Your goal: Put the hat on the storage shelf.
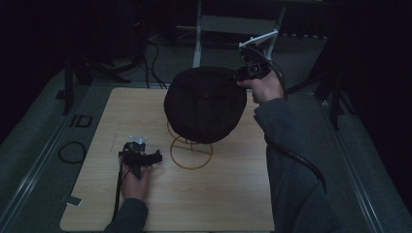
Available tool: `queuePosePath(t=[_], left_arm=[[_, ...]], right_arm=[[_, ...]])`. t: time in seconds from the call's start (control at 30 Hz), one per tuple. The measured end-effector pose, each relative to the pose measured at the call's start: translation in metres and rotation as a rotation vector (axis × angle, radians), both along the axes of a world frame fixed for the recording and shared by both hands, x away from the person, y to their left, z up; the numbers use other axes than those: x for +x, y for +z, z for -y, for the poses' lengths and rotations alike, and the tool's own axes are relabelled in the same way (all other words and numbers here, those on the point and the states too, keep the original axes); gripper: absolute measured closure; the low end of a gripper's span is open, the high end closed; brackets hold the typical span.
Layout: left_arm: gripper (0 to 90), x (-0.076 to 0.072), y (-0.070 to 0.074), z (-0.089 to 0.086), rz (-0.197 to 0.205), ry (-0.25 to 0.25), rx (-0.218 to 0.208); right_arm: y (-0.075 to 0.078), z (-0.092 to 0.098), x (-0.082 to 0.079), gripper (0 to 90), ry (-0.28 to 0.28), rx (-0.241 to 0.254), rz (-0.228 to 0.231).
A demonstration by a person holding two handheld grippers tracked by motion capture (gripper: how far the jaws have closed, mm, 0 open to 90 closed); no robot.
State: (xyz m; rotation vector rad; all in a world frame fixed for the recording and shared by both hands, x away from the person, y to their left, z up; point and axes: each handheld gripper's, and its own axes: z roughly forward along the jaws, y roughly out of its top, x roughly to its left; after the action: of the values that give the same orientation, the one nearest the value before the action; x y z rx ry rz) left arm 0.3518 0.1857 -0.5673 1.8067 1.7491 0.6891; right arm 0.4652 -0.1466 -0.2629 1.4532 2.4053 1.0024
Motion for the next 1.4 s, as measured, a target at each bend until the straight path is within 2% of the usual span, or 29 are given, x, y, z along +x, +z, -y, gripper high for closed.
queuePosePath(t=[0.47, 0.77, 1.4], left_arm=[[1.2, 0.0, 0.0, 0.0, -0.001, -0.001, 0.001], [1.2, 0.0, 0.0, 0.001, -0.003, -0.004, -0.002], [1.2, 0.0, 0.0, 0.001, -0.002, -0.006, -0.001]], right_arm=[[-0.008, -0.025, 0.002, 75.7, 0.02, -0.009, 0.003], [-0.023, -0.04, 0.005, 74.2, 0.035, -0.033, -0.001], [-0.044, -0.042, 0.006, 72.1, 0.056, -0.027, -0.035]])
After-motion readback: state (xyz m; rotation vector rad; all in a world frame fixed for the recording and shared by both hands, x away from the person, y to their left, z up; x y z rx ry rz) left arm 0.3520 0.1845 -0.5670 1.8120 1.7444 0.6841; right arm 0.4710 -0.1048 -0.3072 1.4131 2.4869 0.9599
